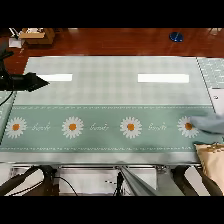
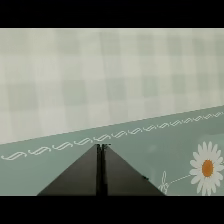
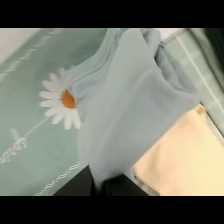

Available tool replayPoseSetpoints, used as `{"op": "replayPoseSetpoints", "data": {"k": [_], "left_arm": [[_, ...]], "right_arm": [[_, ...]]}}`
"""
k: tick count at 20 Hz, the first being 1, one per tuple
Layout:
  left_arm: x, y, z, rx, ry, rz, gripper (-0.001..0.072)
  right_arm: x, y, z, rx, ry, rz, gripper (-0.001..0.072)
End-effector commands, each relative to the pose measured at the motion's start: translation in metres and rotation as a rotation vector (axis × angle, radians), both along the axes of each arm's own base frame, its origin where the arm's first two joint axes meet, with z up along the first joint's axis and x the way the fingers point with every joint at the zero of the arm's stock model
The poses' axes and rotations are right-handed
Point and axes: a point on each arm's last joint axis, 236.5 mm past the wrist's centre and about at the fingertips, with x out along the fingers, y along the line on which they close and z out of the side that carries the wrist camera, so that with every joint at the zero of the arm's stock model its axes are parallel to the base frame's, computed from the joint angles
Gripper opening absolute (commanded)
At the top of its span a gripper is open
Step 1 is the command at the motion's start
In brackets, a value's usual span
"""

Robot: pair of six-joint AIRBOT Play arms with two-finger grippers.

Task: Fold the shirts.

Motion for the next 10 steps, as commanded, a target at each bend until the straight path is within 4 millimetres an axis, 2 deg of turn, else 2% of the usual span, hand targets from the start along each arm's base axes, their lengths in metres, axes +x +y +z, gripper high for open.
{"op": "replayPoseSetpoints", "data": {"k": [1, 5, 8, 10], "left_arm": [[0.003, 0.011, -0.018, 0.043, 0.033, 0.007, 0.0019], [0.017, 0.019, -0.042, 0.049, 0.052, 0.028, 0.0019], [0.031, 0.031, -0.059, 0.072, 0.04, 0.054, 0.0019], [0.041, 0.045, -0.069, 0.081, 0.038, 0.102, 0.0019]], "right_arm": [[-0.042, -0.026, -0.003, -0.022, 0.074, -0.167, 0.0031], [-0.081, -0.042, -0.025, -0.005, 0.184, -0.29, 0.0031], [-0.109, -0.041, -0.047, 0.036, 0.261, -0.335, 0.0031], [-0.153, -0.051, -0.05, -0.045, 0.379, -0.441, 0.0031]]}}
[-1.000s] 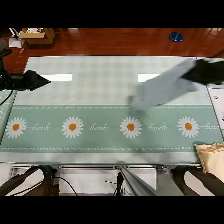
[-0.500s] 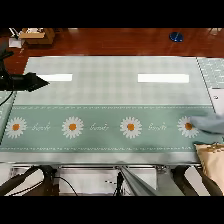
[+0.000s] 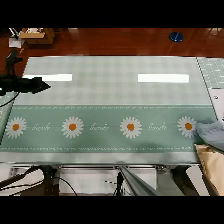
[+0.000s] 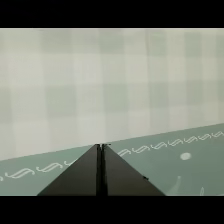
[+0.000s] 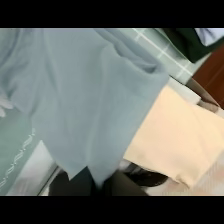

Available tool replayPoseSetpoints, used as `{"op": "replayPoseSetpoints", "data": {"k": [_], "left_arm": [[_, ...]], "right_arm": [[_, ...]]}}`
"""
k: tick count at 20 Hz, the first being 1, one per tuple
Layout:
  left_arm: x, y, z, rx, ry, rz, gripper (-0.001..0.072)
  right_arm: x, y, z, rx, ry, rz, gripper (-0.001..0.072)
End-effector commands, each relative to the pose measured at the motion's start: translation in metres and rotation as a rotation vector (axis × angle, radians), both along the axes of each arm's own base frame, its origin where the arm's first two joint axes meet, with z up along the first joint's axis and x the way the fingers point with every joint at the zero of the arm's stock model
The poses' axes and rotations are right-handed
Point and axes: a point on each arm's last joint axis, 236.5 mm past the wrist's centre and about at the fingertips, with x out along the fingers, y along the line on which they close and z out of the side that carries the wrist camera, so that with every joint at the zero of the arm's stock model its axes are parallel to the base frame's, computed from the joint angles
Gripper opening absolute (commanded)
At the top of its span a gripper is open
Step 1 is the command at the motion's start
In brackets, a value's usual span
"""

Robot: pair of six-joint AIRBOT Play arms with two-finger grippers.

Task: Fold the shirts.

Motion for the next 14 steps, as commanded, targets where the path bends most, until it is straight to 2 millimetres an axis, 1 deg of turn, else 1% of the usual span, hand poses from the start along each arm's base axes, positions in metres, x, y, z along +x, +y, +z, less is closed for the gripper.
{"op": "replayPoseSetpoints", "data": {"k": [1, 3, 5, 8, 10, 11, 14], "left_arm": [[0.016, 0.024, -0.018, 0.027, -0.012, 0.067, 0.002], [0.016, 0.04, -0.026, 0.032, -0.004, 0.095, 0.0019], [0.015, 0.056, -0.03, 0.033, 0.003, 0.124, 0.0019], [0.015, 0.08, -0.031, 0.041, -0.006, 0.186, 0.0019], [0.018, 0.095, -0.03, 0.055, -0.024, 0.226, 0.002], [0.019, 0.1, -0.029, 0.059, -0.03, 0.241, 0.0019], [0.017, 0.108, -0.029, 0.06, -0.03, 0.258, 0.0019]], "right_arm": [[-0.069, -0.012, -0.006, -0.079, 0.197, -0.151, 0.0031], [-0.103, -0.009, -0.007, -0.111, 0.254, -0.254, 0.0031], [-0.129, -0.009, -0.008, -0.136, 0.283, -0.34, 0.0031], [-0.15, -0.006, -0.021, -0.118, 0.302, -0.406, 0.0032], [-0.165, -0.002, -0.026, -0.107, 0.359, -0.428, 0.0032], [-0.175, 0.0, -0.025, -0.109, 0.408, -0.435, 0.0032], [-0.197, -0.003, -0.018, -0.174, 0.508, -0.44, 0.0032]]}}
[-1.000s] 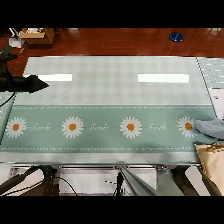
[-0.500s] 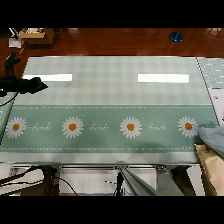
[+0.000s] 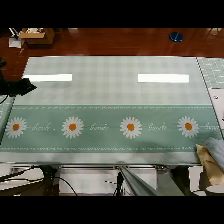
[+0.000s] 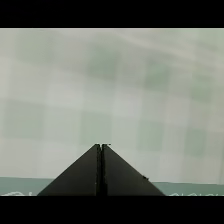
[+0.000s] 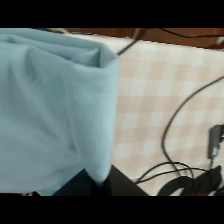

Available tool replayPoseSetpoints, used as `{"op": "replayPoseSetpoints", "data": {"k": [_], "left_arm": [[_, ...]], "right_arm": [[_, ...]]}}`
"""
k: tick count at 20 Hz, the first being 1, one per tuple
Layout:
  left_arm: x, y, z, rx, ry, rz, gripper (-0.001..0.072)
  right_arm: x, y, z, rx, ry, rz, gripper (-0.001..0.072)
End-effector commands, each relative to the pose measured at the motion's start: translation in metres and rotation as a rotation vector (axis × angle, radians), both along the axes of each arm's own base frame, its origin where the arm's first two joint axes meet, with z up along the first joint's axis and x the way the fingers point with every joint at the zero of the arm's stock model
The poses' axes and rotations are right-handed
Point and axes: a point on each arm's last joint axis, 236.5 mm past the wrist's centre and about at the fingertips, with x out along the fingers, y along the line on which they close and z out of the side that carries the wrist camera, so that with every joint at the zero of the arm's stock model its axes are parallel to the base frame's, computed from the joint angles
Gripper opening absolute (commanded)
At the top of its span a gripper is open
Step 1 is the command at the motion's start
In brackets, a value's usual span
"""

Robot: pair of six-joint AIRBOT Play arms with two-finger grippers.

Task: Fold the shirts.

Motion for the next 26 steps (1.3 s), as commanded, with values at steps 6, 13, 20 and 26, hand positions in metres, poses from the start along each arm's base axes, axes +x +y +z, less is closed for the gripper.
{"op": "replayPoseSetpoints", "data": {"k": [6, 13, 20, 26], "left_arm": [[0.001, 0.014, 0.001, 0.013, -0.013, 0.036, 0.0019], [0.001, 0.014, 0.001, 0.012, -0.012, 0.036, 0.0019], [0.014, -0.023, 0.027, -0.11, -0.088, -0.034, 0.002], [0.011, -0.172, 0.068, -0.235, -0.2, -0.461, 0.039]], "right_arm": [[-0.049, 0.006, -0.002, -0.046, 0.193, -0.047, 0.0033], [-0.054, -0.013, 0.001, -0.09, 0.24, 0.024, 0.0539], [0.116, -0.144, 0.132, -0.735, -0.089, 0.556, 0.052], [0.441, -0.009, 0.077, -0.373, -0.718, 1.225, 0.0507]]}}
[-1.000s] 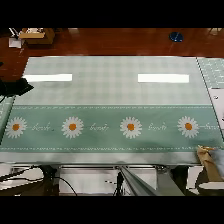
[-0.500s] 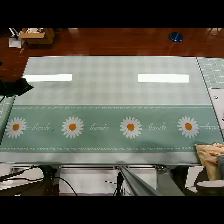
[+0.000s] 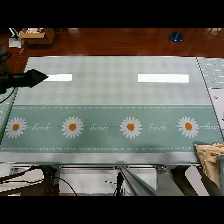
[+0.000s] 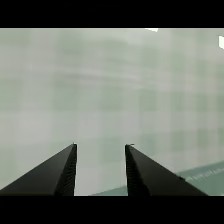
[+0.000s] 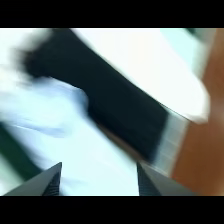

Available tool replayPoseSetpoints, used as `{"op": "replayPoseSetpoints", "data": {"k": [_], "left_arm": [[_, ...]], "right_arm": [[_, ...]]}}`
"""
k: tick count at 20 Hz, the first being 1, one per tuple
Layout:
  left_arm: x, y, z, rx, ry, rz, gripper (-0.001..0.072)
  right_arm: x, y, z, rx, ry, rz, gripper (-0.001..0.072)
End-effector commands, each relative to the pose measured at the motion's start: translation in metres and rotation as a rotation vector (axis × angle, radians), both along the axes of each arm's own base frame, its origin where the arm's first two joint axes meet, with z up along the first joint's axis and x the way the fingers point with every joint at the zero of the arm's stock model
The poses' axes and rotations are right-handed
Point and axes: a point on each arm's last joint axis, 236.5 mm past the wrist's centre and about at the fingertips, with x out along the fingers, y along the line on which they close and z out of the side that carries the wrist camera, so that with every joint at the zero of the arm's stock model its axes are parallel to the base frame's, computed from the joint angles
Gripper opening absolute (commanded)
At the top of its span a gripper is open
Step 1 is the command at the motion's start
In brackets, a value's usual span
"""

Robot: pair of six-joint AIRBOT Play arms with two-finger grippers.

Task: Fold the shirts.

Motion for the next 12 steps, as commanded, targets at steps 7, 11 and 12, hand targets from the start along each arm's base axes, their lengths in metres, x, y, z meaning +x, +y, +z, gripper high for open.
{"op": "replayPoseSetpoints", "data": {"k": [7, 11, 12], "left_arm": [[-0.07, -0.141, -0.058, 0.455, 0.289, -0.306, 0.072], [-0.08, -0.145, -0.065, 0.572, 0.315, -0.29, 0.072], [-0.084, -0.142, -0.066, 0.577, 0.338, -0.28, 0.072]], "right_arm": [[0.168, 0.336, -0.159, 0.514, 0.413, 0.832, 0.0542], [0.163, 0.376, -0.168, 0.574, 0.438, 0.878, 0.0602], [0.161, 0.382, -0.168, 0.602, 0.434, 0.882, 0.0602]]}}
